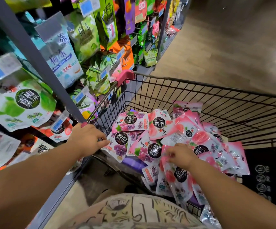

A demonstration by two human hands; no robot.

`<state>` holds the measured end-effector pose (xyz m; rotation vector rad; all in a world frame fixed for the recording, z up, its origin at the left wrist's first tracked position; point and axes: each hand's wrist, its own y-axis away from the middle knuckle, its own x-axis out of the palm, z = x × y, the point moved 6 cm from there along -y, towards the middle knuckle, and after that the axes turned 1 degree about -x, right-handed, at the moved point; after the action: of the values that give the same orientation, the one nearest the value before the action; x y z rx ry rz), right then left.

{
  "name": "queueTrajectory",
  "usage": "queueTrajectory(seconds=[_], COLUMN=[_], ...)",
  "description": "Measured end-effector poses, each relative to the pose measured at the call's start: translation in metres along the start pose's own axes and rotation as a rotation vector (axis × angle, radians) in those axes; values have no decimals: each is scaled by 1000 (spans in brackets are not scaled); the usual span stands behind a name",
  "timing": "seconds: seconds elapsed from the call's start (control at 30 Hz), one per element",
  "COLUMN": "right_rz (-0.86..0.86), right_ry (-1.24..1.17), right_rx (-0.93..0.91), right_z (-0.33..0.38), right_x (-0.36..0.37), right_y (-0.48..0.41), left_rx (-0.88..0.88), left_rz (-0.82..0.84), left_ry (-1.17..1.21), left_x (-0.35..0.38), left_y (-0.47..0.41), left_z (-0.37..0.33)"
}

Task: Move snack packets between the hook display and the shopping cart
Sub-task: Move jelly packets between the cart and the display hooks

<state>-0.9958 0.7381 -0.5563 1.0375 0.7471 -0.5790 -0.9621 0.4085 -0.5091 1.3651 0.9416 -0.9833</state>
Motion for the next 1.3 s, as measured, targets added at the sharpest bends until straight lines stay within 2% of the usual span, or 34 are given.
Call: queueTrajectory(seconds=[0.23,0.33,0.4,0.6,0.77,0.93,1.1,1.3], right_rz=[-68,-128,-102,-22,-60,-103,-189,-325], right_ry=[-273,-511,-640,-718,-740,-817,-912,-903], right_rx=[-95,-146,-188,-295,-403,-488,-445,-213], right_z=[48,76,96,144,181,205,210,182], right_x=[-37,-64,-75,-79,-102,-116,-122,-118], right_y=[-17,-21,-22,-32,-37,-39,-49,-64], left_rx=[-5,21,27,6,-7,17,10,-15], left_rz=[32,-6,-30,-7,0,-57,-74,-84], left_ry=[32,68,90,161,211,124,154,181], left_x=[-5,-10,-12,-13,-19,-8,-1,-9], left_y=[2,4,6,10,13,5,1,5], left_z=[-6,-8,-8,-7,-8,-3,4,4])
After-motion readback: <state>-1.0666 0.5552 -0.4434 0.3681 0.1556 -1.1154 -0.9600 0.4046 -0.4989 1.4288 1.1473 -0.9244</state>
